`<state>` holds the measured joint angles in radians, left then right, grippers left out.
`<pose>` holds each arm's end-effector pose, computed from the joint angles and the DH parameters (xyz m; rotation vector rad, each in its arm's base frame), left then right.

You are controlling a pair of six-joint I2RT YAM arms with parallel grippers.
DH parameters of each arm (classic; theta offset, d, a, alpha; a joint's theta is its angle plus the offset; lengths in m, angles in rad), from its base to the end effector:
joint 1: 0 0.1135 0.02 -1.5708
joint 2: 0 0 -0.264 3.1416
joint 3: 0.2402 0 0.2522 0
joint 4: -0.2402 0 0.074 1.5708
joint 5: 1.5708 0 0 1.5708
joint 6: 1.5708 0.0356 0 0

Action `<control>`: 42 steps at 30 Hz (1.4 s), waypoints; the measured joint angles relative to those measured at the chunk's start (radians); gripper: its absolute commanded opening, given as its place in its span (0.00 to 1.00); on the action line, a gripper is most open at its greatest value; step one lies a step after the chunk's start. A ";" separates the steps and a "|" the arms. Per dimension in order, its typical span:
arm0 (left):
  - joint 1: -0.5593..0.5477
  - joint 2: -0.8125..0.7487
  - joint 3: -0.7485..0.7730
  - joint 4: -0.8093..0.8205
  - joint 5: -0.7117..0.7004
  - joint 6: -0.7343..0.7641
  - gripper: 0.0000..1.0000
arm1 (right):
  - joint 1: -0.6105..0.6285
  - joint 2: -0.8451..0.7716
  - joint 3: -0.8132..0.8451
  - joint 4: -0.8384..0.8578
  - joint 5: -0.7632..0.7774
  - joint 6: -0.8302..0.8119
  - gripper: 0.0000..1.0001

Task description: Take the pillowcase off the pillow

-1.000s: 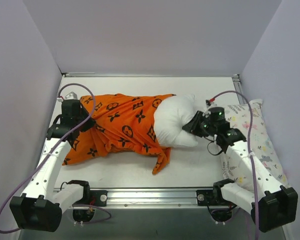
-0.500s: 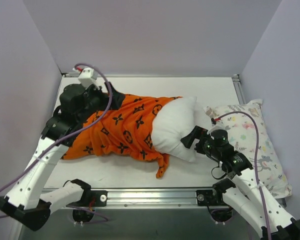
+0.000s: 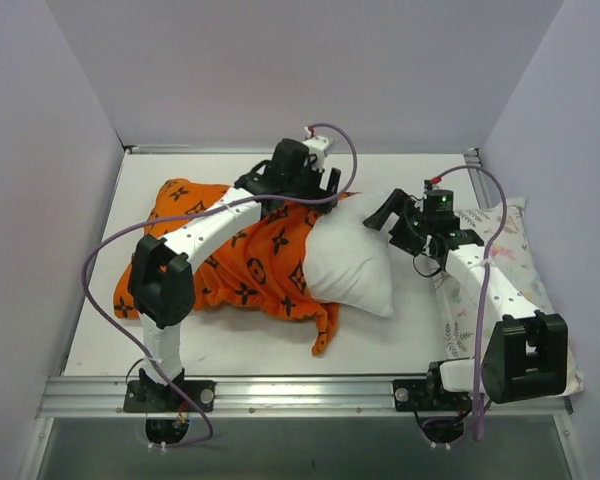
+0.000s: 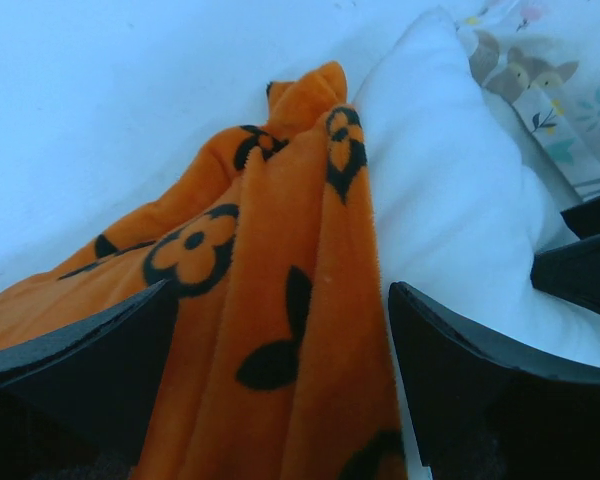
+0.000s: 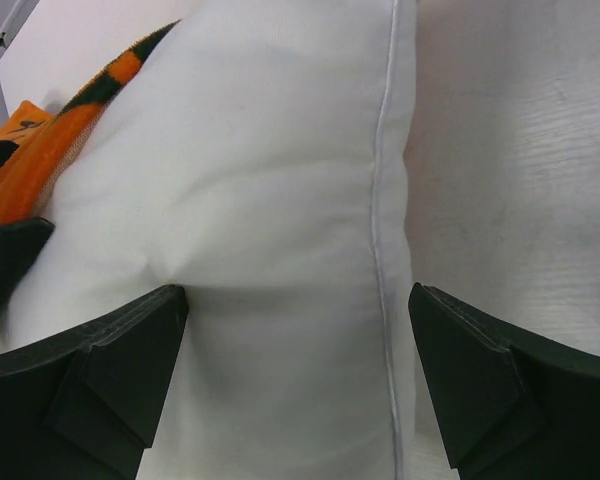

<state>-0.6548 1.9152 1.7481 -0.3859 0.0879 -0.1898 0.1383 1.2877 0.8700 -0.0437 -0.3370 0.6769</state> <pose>0.3580 -0.2789 0.3229 0.5540 2.1076 -0.5856 0.2864 0.0518 0.2746 0.3454 2.0835 0.8439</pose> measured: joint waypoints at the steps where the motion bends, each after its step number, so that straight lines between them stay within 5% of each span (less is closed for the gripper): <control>1: -0.009 0.027 0.011 -0.005 0.000 0.003 0.94 | -0.003 0.036 0.001 0.025 -0.028 0.013 1.00; 7: -0.031 0.076 0.016 -0.002 -0.010 -0.014 0.79 | -0.025 0.191 0.001 0.185 -0.170 0.117 0.99; 8: -0.030 0.074 0.011 0.008 -0.014 -0.021 0.71 | -0.026 0.218 0.000 0.223 -0.191 0.142 0.90; 9: -0.029 0.072 0.003 0.019 -0.019 -0.030 0.65 | -0.026 0.240 -0.005 0.271 -0.212 0.164 0.78; 10: -0.029 0.071 -0.009 0.033 -0.026 -0.040 0.58 | -0.026 0.262 -0.010 0.315 -0.232 0.188 0.55; 11: -0.029 0.067 -0.024 0.047 -0.034 -0.047 0.44 | -0.025 0.280 -0.016 0.353 -0.249 0.208 0.01; 18: -0.028 0.048 -0.050 0.053 -0.143 -0.114 0.00 | 0.005 0.222 -0.082 0.420 -0.241 0.210 0.00; 30: 0.000 -0.046 -0.069 -0.008 -0.085 -0.367 0.00 | 0.024 -0.285 -0.154 0.134 -0.118 0.051 0.00; 37: 0.333 -0.042 -0.098 -0.113 -0.236 -0.386 0.00 | -0.073 -0.381 -0.015 -0.077 -0.143 0.007 0.00; 42: 0.352 -0.042 -0.109 -0.145 -0.230 -0.401 0.00 | -0.085 -0.359 0.061 -0.159 -0.189 -0.004 0.00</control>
<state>-0.3023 1.8729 1.6394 -0.5312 -0.1425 -0.5911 0.0536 0.9287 0.9310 -0.2031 -0.5259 0.6727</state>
